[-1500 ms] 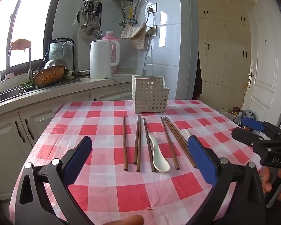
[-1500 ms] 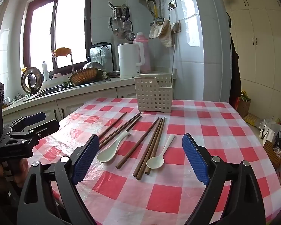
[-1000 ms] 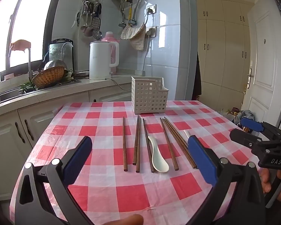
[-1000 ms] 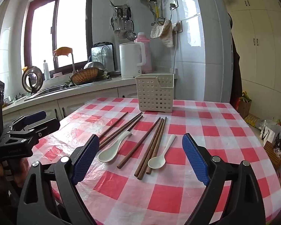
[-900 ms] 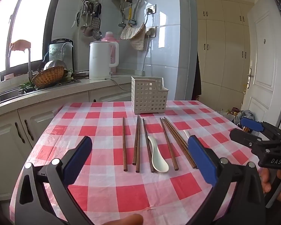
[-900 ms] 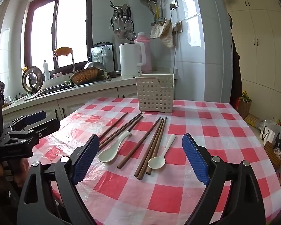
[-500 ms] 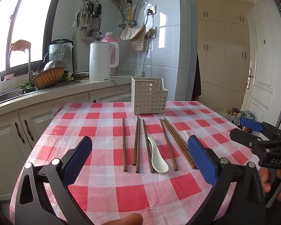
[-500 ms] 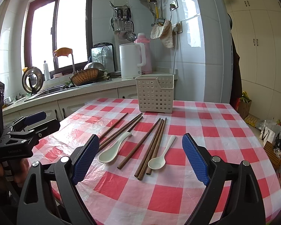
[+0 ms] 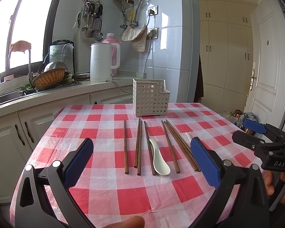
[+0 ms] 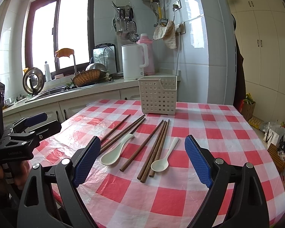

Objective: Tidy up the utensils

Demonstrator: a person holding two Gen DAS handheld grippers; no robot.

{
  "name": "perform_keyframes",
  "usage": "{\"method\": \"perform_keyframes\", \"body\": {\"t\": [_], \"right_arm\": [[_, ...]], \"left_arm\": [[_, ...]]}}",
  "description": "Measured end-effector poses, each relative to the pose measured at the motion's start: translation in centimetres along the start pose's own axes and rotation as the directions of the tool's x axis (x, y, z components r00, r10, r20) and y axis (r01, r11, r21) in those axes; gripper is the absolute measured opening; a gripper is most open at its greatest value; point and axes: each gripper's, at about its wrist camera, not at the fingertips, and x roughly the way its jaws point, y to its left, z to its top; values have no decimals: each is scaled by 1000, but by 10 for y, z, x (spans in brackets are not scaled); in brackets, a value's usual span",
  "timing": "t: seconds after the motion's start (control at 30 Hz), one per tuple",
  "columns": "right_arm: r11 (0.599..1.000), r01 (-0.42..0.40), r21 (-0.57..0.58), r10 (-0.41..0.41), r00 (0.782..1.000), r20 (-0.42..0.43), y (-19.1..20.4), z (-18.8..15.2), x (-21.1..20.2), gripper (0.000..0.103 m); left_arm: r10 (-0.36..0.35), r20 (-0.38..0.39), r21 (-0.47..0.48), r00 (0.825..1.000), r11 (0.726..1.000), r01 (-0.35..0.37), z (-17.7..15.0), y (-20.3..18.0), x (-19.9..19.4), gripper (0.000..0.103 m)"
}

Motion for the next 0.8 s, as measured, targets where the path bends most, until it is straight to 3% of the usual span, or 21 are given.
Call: {"method": "perform_keyframes", "body": {"t": [0.8], "right_arm": [[1000,0,-1,0,1000,1,0,0,-1,84]], "left_arm": [[-1,3,-2,1000,1000,1,0,-1,-1,99]]}}
